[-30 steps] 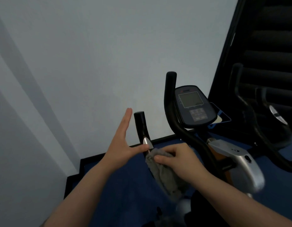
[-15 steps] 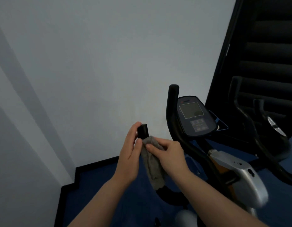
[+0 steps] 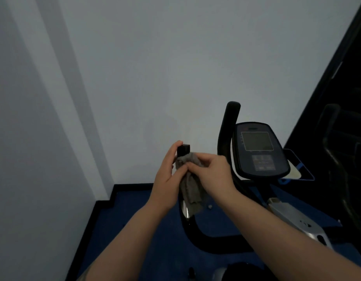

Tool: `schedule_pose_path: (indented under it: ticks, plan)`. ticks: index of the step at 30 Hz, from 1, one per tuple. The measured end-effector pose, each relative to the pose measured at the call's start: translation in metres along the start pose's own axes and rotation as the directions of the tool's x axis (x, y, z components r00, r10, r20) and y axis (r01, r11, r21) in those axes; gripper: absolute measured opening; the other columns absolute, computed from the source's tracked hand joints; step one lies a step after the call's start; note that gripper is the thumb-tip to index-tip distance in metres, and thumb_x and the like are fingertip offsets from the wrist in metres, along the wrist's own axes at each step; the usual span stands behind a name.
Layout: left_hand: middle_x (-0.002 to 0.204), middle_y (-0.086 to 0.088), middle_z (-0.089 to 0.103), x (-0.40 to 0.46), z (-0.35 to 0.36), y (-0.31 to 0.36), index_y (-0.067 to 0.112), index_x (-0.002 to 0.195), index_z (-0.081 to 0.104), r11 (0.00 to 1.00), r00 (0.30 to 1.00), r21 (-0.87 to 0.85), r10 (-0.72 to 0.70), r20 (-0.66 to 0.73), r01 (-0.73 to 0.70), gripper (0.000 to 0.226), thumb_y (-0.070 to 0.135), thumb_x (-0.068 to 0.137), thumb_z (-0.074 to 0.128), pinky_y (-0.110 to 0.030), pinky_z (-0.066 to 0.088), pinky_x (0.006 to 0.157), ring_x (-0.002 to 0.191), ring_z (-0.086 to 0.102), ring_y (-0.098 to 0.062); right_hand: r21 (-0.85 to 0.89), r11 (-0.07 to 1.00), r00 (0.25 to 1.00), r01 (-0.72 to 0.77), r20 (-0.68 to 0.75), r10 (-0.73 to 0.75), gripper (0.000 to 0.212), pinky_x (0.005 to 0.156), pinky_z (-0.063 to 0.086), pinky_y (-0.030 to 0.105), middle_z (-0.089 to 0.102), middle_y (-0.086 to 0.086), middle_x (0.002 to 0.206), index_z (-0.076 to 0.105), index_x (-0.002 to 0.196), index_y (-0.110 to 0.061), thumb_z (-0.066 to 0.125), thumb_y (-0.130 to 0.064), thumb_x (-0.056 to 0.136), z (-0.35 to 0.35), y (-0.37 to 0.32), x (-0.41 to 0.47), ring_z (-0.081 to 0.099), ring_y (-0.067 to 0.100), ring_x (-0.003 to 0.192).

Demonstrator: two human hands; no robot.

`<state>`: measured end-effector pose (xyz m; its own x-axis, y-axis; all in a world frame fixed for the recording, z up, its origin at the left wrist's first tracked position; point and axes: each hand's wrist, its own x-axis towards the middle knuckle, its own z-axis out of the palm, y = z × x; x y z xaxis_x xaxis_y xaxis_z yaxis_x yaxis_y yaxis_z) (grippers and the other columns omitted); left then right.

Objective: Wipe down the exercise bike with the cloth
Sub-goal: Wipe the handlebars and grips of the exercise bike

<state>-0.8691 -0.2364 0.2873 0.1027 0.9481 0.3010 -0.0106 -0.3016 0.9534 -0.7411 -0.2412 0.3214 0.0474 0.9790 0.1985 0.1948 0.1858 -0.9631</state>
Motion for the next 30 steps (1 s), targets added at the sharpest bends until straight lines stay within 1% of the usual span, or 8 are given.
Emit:
schedule_pose_path:
  ticks: [4,9,13,17,20,22,25,30]
  plan:
    - [0.143,-0.001,0.049,-0.001,-0.004,0.004,0.034,0.144,0.039,1.000,0.999,0.001,-0.007,0.038,0.007,0.052,0.018,0.097,0.051,-0.046,0.037,0.112,0.132,0.047,-0.018,0.080,0.997,1.000,0.009,-0.002,-0.009,0.027,0.085,0.057,0.041,0.076,-0.005,0.088,0.076,0.085,-0.039,0.073,-0.013,0.083,0.003,0.002,0.001,0.072,0.013,0.088]
    - [0.142,0.000,0.050,0.001,-0.006,0.007,0.030,0.144,0.040,1.000,0.999,-0.021,-0.015,0.046,0.016,0.046,0.016,0.100,0.047,-0.021,0.043,0.102,0.129,0.049,-0.011,0.112,0.993,1.000,-0.024,-0.003,0.025,0.018,0.085,0.057,0.045,0.076,-0.001,0.088,0.077,0.093,-0.026,0.073,-0.011,0.084,0.005,0.005,-0.001,0.072,0.016,0.087]
    - [0.144,0.008,0.048,0.003,-0.009,0.012,0.021,0.144,0.039,0.998,0.997,-0.056,-0.008,0.078,0.013,0.050,0.031,0.095,0.043,-0.006,0.037,0.095,0.128,0.046,0.005,0.137,0.988,0.991,0.072,-0.122,-0.056,0.030,0.084,0.056,0.030,0.075,-0.008,0.095,0.073,0.101,-0.033,0.074,-0.010,0.083,0.012,-0.005,0.008,0.070,0.008,0.094]
    - [0.147,0.009,0.043,0.003,-0.010,0.011,0.023,0.143,0.037,0.999,0.996,-0.046,0.012,0.086,-0.008,0.055,0.039,0.091,0.037,-0.004,0.030,0.101,0.134,0.038,0.005,0.120,0.991,0.994,0.066,-0.094,-0.054,0.041,0.080,0.057,0.026,0.075,-0.013,0.089,0.072,0.083,-0.051,0.073,-0.010,0.083,0.013,0.007,-0.006,0.070,0.005,0.091]
    - [0.147,0.012,0.042,0.002,-0.007,0.012,0.027,0.142,0.036,0.998,0.997,-0.054,-0.002,0.083,0.007,0.053,0.042,0.091,0.035,-0.006,0.030,0.103,0.135,0.037,0.003,0.111,0.993,0.996,0.025,-0.089,-0.015,0.033,0.083,0.058,0.033,0.076,-0.009,0.090,0.074,0.091,-0.039,0.074,-0.008,0.082,0.011,0.013,-0.008,0.071,0.009,0.090]
    - [0.148,0.005,0.043,0.002,-0.008,0.012,0.025,0.144,0.036,0.999,0.996,-0.045,0.002,0.089,0.002,0.055,0.043,0.091,0.034,-0.014,0.029,0.111,0.137,0.038,-0.005,0.102,0.995,0.996,0.009,-0.087,0.000,0.030,0.082,0.058,0.034,0.076,-0.007,0.091,0.075,0.097,-0.033,0.076,-0.008,0.080,0.010,0.012,-0.004,0.071,0.010,0.090]
    - [0.147,-0.005,0.045,0.002,-0.010,0.014,0.022,0.146,0.035,0.999,0.994,-0.034,0.007,0.106,-0.003,0.059,0.045,0.091,0.030,-0.022,0.028,0.114,0.138,0.040,-0.014,0.110,0.994,0.996,0.003,-0.089,0.007,0.033,0.081,0.056,0.028,0.075,-0.006,0.094,0.074,0.107,-0.022,0.077,-0.007,0.078,0.009,0.012,-0.002,0.071,0.008,0.092]
    - [0.149,0.002,0.043,0.002,-0.013,0.016,0.021,0.145,0.036,0.999,0.992,-0.047,0.007,0.127,-0.001,0.059,0.043,0.091,0.030,-0.020,0.030,0.113,0.137,0.039,-0.010,0.136,0.990,0.992,0.038,-0.126,-0.021,0.046,0.085,0.055,0.022,0.073,-0.002,0.106,0.067,0.121,-0.011,0.077,-0.002,0.077,0.011,0.006,0.004,0.068,0.006,0.099]
